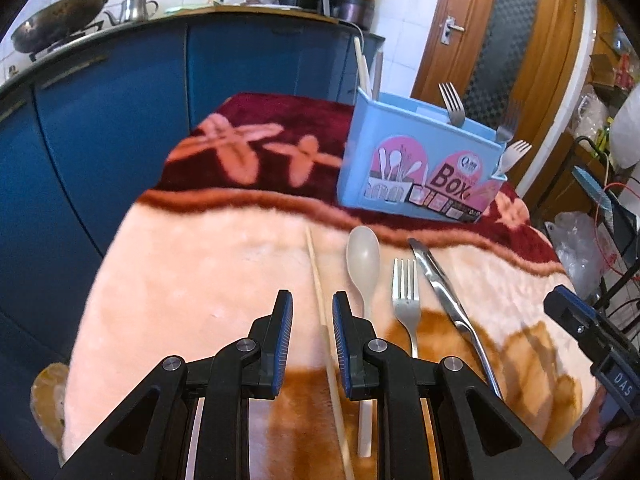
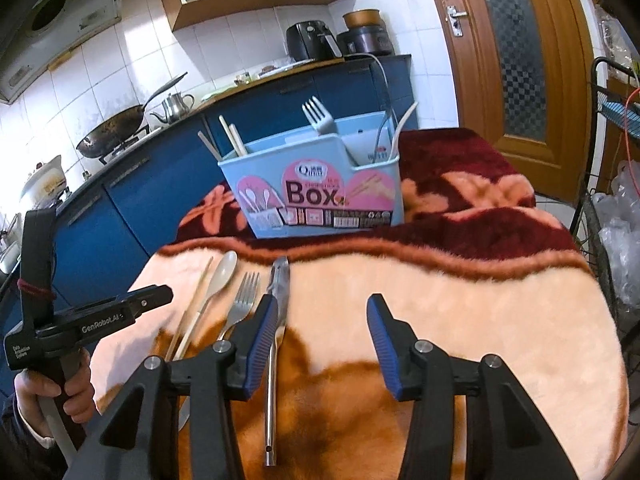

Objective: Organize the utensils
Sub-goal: 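Lower the left tool to a bamboo chopstick while the right tool reaches a silver knife, then grasp the bamboo chopstick with the left tool while the right tool grasps the silver knife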

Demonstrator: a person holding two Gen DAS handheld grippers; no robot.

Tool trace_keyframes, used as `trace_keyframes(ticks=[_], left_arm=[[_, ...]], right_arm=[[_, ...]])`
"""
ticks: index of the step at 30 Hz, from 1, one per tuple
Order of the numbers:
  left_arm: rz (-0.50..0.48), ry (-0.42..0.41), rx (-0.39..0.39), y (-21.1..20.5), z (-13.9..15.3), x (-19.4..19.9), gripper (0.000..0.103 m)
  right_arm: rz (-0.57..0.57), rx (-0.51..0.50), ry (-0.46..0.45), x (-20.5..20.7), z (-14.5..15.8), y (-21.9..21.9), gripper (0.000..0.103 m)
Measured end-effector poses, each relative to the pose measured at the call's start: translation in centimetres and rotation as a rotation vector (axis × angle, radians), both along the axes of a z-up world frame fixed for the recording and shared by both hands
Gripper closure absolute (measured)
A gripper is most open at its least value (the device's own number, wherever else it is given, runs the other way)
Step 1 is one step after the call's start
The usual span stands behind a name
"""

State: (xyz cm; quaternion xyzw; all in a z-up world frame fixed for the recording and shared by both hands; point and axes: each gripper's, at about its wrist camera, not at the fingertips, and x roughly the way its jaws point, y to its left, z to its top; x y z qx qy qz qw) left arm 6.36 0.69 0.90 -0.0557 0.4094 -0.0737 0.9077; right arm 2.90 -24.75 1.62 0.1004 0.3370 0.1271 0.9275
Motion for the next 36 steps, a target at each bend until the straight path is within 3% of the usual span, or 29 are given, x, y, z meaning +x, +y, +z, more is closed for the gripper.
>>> trace_keyframes(ticks=[21, 26, 36], left_arm=[[-0.065, 0.125, 0.070, -0.8, -1.8, 4.9, 0.082], [-0.108, 0.179, 0.020, -0.7, -2.4, 5.7, 0.082], [-0.147, 0.228, 0.017, -0.8, -2.3, 6.8, 0.082]], right_arm=[[0.068, -0.058, 0.094, 2.1, -1.7, 1.8, 0.049], [0.100, -0.069, 0.121, 2.9, -1.7, 2.4, 0.049], [0.232, -0.114, 0.225, 5.6, -1.4, 4.8, 0.049]])
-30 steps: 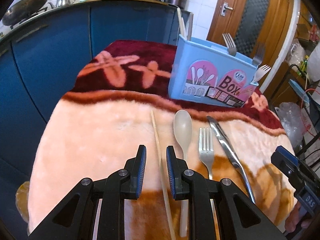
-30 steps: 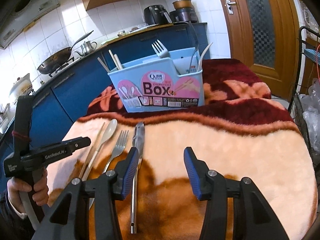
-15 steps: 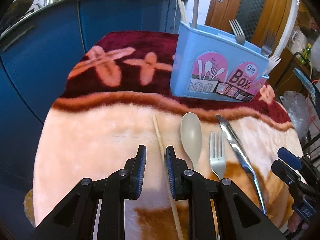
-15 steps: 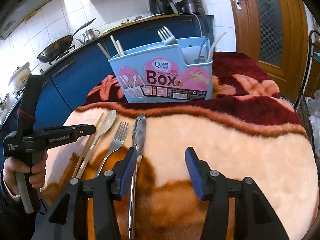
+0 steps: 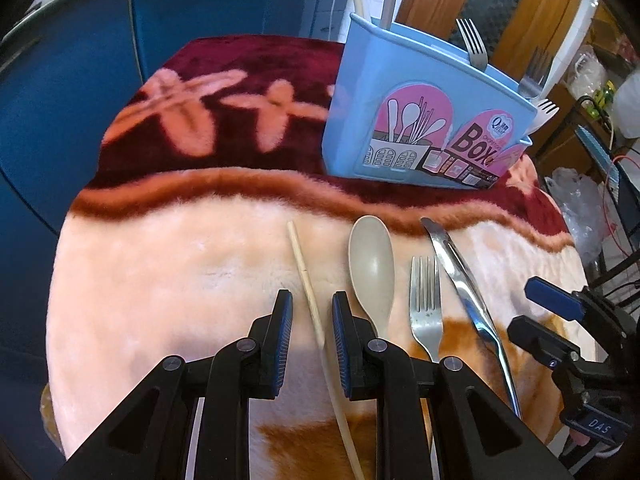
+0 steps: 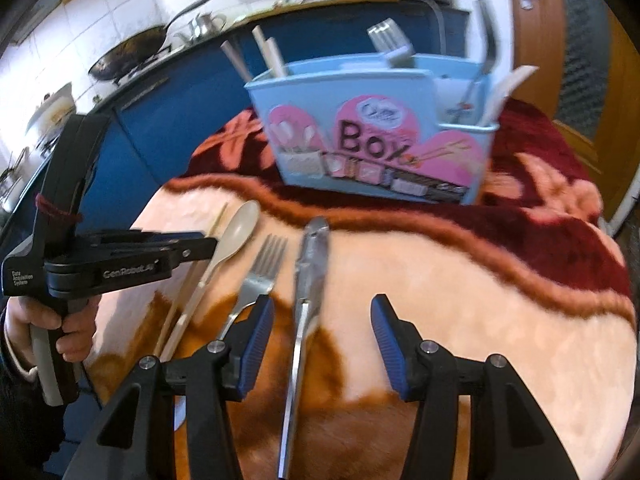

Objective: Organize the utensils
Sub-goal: 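Grasp the bamboo chopstick with the left tool while the right tool grasps the silver knife, then lift the bamboo chopstick and silver knife and carry both over the holder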

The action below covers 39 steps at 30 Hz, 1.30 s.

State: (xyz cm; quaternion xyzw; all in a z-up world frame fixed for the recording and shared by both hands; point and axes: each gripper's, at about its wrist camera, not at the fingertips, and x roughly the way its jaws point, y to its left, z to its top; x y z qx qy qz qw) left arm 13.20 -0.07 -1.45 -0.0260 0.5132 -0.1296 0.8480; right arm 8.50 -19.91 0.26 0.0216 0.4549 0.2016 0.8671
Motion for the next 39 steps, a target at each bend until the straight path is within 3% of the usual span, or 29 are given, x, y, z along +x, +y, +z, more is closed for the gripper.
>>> trace_keyframes(ticks=[4, 9, 12, 19, 26, 32, 39], left_arm=[[-0.018, 0.011, 0.007, -0.1, 0.0, 0.3, 0.082], [-0.030, 0.026, 0.017, -0.3, 0.1, 0.7, 0.083], [-0.038, 0.020, 0.039, -0.4, 0.1, 0.8, 0.090], [-0.029, 0.009, -0.032, 0.5, 0.4, 0.7, 0.099], [-0.001, -0.093, -0.087, 1.1, 2.6, -1.0, 0.099], [0.015, -0.199, -0.096, 1.4, 4.9, -2.5, 0.099], [0.023, -0.327, -0.097, 1.1, 7.5, -3.4, 0.099]], right_arm=[[0.054, 0.019, 0.108, 1.5, -0.2, 1.0, 0.049], [0.092, -0.085, 0.138, 3.2, -0.2, 2.4, 0.049], [0.106, -0.107, 0.172, 4.1, -0.8, 2.7, 0.050], [0.126, -0.179, 0.230, 5.8, -1.4, 4.0, 0.056], [0.128, -0.208, 0.228, 6.2, -1.8, 5.1, 0.055], [0.107, -0.249, 0.171, 5.3, -1.8, 4.9, 0.076], [0.055, -0.077, 0.141, 3.5, -0.7, 1.5, 0.080]])
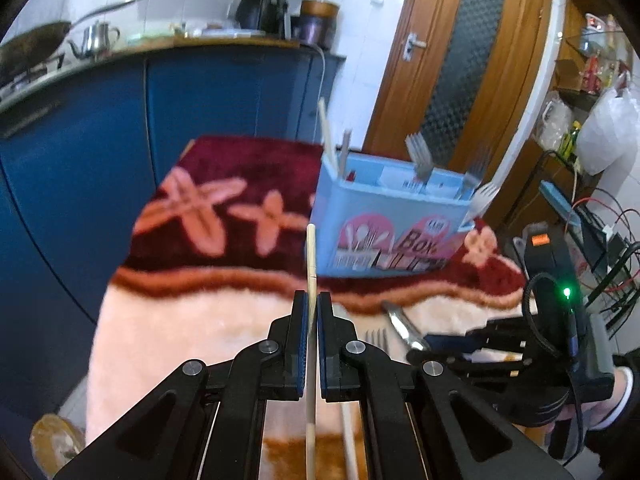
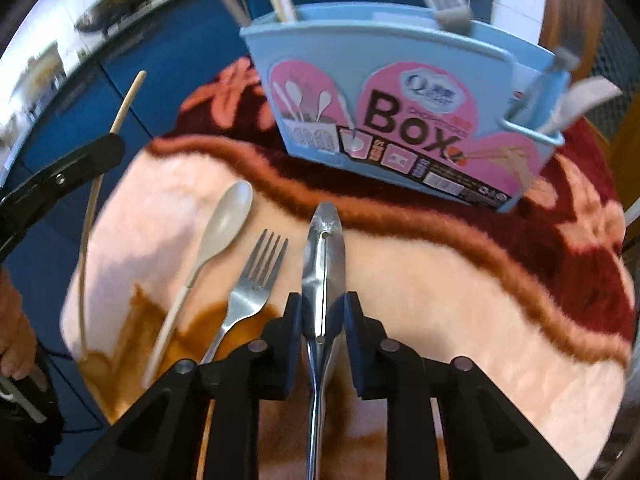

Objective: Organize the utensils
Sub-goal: 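Lift the bamboo chopstick and silver knife and carry both over the holder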

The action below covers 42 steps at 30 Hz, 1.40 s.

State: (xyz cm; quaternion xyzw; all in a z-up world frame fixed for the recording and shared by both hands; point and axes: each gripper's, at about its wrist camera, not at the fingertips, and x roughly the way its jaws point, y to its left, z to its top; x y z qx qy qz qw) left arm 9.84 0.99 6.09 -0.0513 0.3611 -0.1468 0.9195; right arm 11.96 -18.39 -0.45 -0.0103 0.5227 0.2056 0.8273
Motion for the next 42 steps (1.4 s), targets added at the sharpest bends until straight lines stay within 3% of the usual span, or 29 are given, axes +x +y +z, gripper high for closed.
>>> trace_keyframes(ticks=[6, 17, 21, 29, 36, 42], left_arm=[[-0.007, -0.115, -0.029, -1.5, 2.3, -0.5, 0.099], [0.009, -0.250, -0.071, -4.8, 5.3, 1.5, 0.099], [0.039, -0.338, -0.102, -5.5, 7.5, 2.7, 0.099], [0.162, -0.500, -0.135, -5.9, 9.7, 5.5, 0.099], [0.245, -0.612, -0.145, -6.1, 9.0, 6.6, 0.099], [0.271, -0.649, -0.151, -6.2, 7.8, 7.7, 0.099]], right_arm=[[-0.056, 0.127, -0.124, -3.3, 2.5, -4.3, 0.080], [-0.157, 0.225, -0.427, -4.6, 6.8, -8.5, 0.080], [-0.175, 0.231, -0.524, -4.8, 8.3, -9.1, 0.080], [-0.218, 0.262, -0.634, -4.2, 9.8, -10.4, 0.080], [-0.250, 0.284, -0.691, -2.7, 10.8, -10.7, 0.080], [-0.251, 0.267, -0.727, -1.4, 11.1, -10.3, 0.080]])
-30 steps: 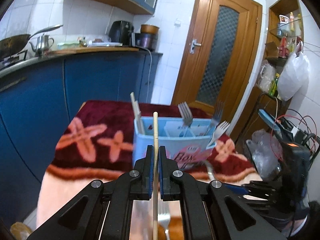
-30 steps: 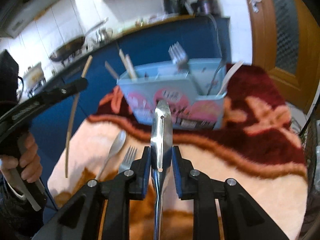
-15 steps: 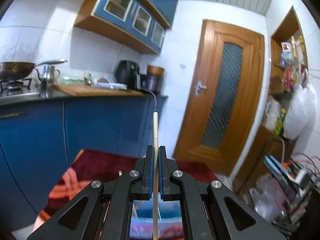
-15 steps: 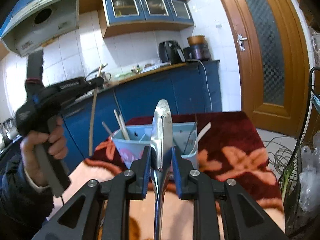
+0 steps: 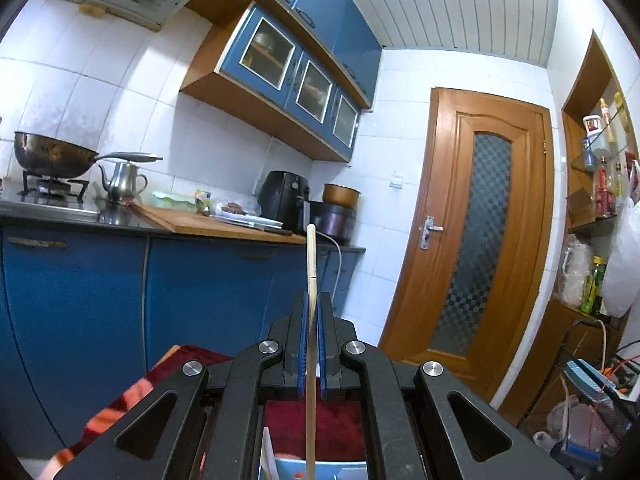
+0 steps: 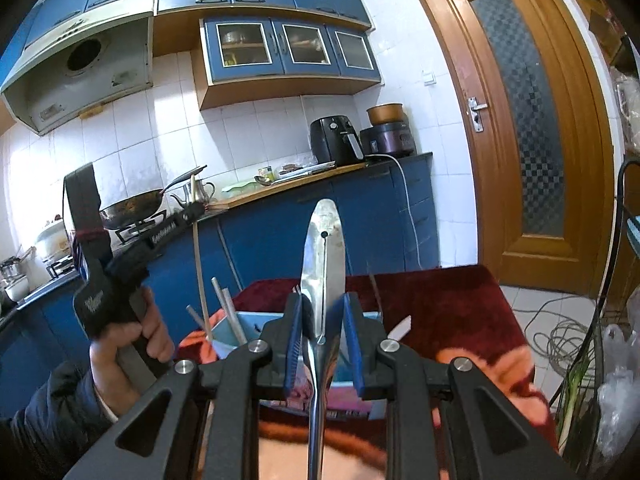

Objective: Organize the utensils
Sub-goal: 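Lift the bamboo chopstick and silver knife and carry both over the holder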

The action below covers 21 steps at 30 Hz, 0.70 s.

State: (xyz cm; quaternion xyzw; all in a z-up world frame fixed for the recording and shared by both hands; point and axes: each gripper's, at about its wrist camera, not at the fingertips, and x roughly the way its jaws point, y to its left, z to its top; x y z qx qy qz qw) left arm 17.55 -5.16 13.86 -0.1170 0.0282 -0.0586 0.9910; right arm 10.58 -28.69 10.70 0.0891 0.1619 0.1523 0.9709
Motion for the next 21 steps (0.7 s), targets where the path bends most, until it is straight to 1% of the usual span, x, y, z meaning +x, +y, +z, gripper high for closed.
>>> trace_keyframes(ticks=[5, 10, 15, 21], left_arm=[[0.021, -0.004, -0.012, 0.1, -1.0, 0.6, 0.099], [0.024, -0.005, -0.024, 0.3, -1.6, 1.0, 0.099], [0.034, -0.023, -0.053, 0.9, -1.8, 1.2, 0.099], [0.054, -0.028, -0.059, 1.0, -2.1, 1.7, 0.099]], right_arm=[[-0.022, -0.014, -0.031, 1.8, 0.4, 0.4, 0.080], [-0.037, -0.004, -0.061, 3.7, 0.8, 0.5, 0.080], [-0.066, -0.015, -0.100, 5.5, 0.9, 1.1, 0.080], [-0.084, -0.037, -0.149, 7.0, 1.0, 1.7, 0.080]])
